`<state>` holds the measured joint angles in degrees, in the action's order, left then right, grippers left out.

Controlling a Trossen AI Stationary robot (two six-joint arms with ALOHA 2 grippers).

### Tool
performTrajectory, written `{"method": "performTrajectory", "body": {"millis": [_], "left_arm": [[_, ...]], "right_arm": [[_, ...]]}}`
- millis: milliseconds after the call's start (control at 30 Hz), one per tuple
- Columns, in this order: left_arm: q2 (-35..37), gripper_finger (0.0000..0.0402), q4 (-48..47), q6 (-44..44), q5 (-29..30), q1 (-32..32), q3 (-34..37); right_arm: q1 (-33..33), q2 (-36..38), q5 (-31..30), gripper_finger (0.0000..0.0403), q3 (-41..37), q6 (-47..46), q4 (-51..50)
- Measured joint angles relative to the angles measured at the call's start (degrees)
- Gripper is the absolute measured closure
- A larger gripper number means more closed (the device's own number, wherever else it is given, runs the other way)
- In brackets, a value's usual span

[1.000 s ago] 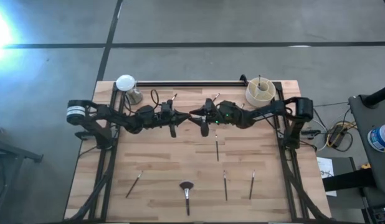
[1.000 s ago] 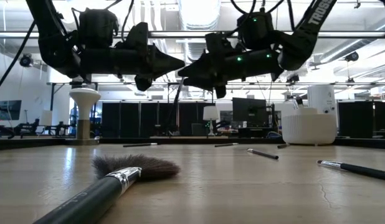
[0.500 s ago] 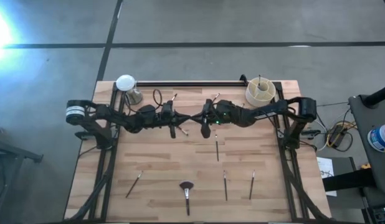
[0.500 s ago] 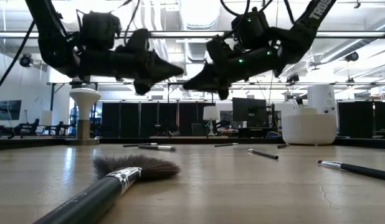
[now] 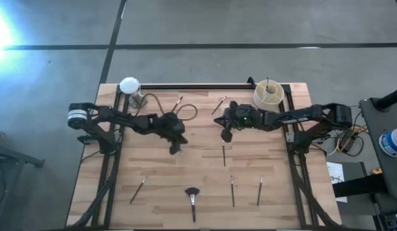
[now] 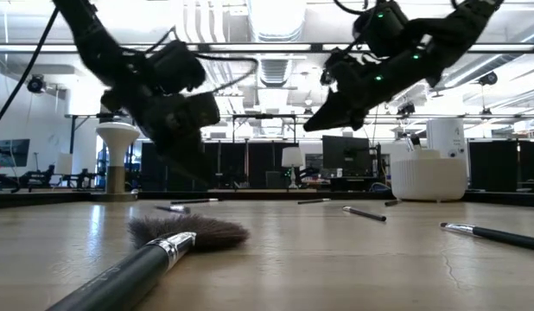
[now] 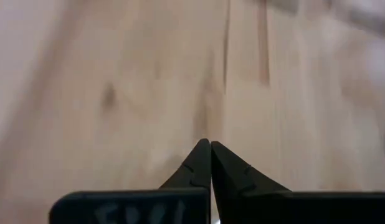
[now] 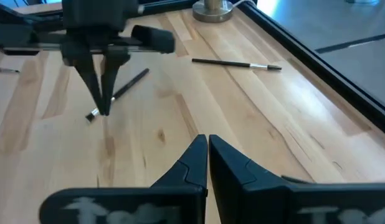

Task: Pick & Place Makeup Brushes
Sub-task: Put the black powder brush into the white makeup holder

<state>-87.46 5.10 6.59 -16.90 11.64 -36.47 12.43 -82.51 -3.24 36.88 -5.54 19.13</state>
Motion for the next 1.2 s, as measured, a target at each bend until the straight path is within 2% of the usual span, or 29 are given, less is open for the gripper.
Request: {"method": "performTrajectory", "body": {"millis": [100,267,467,667,1000,1200], "left_arm": [[0.0,0.0382,-10.3,-2.4,0.1,-1.9,-3.2],[0.0,0.035,-21.9,-4.7,1.2,-5.6,-7.4],[0.0,0.0322,-32.8,-9.4,7.1,-10.7,-9.0],[0.0,0.0317,-32.9,-11.9,9.9,-14.1,-7.4],[0.1,0.0317,-29.9,-13.1,11.6,-14.4,-5.2],[0.1,0.0347,-27.7,-10.0,11.9,-14.4,-4.4]], "right_arm": [[0.0,2.2,-0.2,0.039,-2.2,0.0,0.8],[0.0,4.7,-1.3,0.039,-5.0,0.0,1.6],[-0.1,6.3,-1.5,0.039,-7.9,0.0,3.7],[-0.2,7.2,-1.4,0.039,-9.0,-0.7,4.3],[-2.8,7.4,-1.5,0.039,-9.3,-1.6,4.2],[-4.3,7.4,-2.8,0.039,-9.3,-1.6,4.2]]}}
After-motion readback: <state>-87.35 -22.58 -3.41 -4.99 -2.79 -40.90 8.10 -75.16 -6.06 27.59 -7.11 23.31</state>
